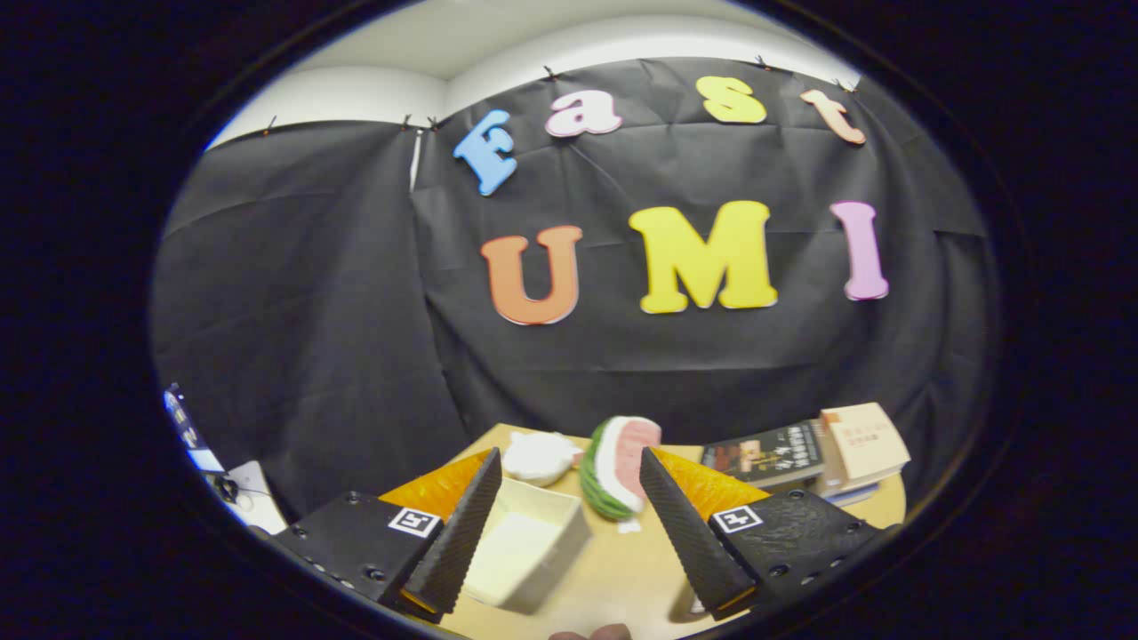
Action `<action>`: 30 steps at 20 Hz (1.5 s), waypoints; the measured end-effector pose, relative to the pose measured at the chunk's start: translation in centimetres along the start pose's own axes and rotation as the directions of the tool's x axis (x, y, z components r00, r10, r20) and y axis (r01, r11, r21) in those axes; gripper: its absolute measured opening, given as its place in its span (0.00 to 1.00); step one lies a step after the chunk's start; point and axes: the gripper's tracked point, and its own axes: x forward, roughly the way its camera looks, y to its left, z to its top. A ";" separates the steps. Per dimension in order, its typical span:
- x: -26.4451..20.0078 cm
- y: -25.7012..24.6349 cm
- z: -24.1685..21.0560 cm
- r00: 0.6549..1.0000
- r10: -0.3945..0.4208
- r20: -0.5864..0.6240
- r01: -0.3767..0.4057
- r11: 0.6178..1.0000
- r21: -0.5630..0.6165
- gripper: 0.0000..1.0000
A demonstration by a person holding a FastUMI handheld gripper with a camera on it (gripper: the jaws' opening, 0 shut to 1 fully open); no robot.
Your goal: Open the storage box then place both shoes into the box .Put the left shoe in first, then the right shoe, with the right side of both shoes facing outward in a uniform manner.
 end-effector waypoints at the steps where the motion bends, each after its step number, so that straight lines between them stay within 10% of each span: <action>1: -0.7 -2.7 -0.9 0.999 -0.038 -0.015 0.038 0.999 0.004 0.95; 8: -2.7 -15.6 -14.2 0.947 -0.191 -0.259 0.213 0.975 0.060 0.95; 19: 3.5 -17.7 -29.0 0.839 -0.126 -0.529 0.228 0.965 0.132 0.78; 23: 4.8 -19.4 -31.4 0.794 -0.168 -0.584 0.278 0.955 0.105 0.60; 24: 4.8 -19.3 -31.7 0.784 -0.164 -0.598 0.287 0.951 0.116 0.40; 29: 5.8 -19.5 -32.6 0.760 -0.167 -0.628 0.314 0.940 0.130 0.33; 30: 6.0 -19.5 -33.0 0.757 -0.163 -0.632 0.319 0.937 0.140 0.19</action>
